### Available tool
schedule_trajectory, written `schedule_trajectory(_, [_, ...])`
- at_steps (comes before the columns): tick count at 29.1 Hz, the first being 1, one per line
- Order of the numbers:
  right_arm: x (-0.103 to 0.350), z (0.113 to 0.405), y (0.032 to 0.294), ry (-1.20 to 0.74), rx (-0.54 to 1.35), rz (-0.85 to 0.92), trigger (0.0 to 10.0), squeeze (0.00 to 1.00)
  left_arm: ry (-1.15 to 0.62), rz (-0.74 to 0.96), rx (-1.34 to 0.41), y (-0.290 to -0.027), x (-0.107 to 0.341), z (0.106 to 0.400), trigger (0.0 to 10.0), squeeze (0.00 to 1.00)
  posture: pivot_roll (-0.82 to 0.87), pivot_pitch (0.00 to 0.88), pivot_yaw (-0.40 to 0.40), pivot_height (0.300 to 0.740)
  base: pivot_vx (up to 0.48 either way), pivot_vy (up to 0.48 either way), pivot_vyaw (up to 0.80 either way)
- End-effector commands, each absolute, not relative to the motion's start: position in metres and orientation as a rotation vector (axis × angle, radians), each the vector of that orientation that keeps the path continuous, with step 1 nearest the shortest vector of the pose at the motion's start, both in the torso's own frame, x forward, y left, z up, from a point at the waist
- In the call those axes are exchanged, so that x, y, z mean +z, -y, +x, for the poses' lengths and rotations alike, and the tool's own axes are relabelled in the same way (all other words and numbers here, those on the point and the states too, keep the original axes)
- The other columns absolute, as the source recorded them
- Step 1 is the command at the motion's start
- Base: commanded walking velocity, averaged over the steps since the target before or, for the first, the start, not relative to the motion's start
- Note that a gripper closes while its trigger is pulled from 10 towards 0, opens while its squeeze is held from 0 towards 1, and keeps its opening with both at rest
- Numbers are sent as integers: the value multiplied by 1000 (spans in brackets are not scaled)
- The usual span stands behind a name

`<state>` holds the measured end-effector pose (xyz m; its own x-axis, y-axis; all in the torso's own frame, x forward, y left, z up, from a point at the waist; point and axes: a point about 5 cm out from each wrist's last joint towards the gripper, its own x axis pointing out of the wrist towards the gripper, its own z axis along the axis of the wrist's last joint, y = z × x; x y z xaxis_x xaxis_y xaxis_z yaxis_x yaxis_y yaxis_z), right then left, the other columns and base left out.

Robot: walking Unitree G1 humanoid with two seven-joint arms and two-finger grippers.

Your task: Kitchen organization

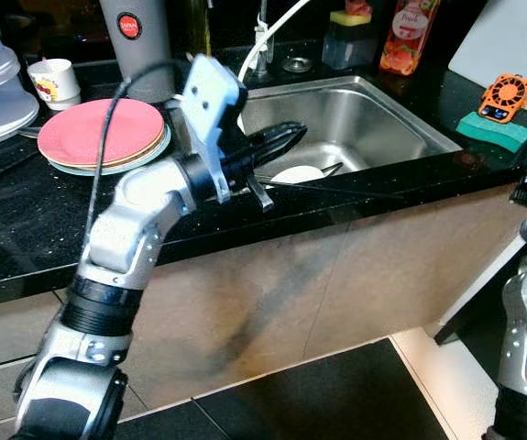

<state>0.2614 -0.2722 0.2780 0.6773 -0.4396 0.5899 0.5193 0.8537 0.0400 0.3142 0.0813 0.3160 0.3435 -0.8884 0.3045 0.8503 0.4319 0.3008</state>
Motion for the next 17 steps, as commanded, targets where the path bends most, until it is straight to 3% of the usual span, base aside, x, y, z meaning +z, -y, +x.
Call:
schedule_trajectory(1, [283, 259, 274, 637, -529, -133, 10000, 0, 523, 87, -1181, -84, 335, 305, 10000, 110, -21, 122, 21, 740, 0, 0, 0])
schedule_trajectory(5, [280, 263, 269, 621, -489, -130, 10000, 0, 571, 61, -1224, -90, 348, 298, 10000, 118, -23, 103, 14, 740, 0, 0, 0])
schedule_trajectory(10, [278, 269, 260, 615, -438, -121, 10000, 0, 507, 202, -1268, -89, 331, 292, 10000, 118, -15, 110, 6, 740, 0, 0, 0])
schedule_trajectory(14, [272, 270, 258, 591, -420, -127, 10000, 0, 460, 271, -1222, -91, 317, 293, 10000, 122, -17, 100, 3, 740, 0, 0, 0])
schedule_trajectory(17, [264, 270, 257, 568, -412, -134, 10000, 0, 425, 386, -1092, -93, 302, 302, 10000, 137, -23, 72, 6, 740, 0, 0, 0])
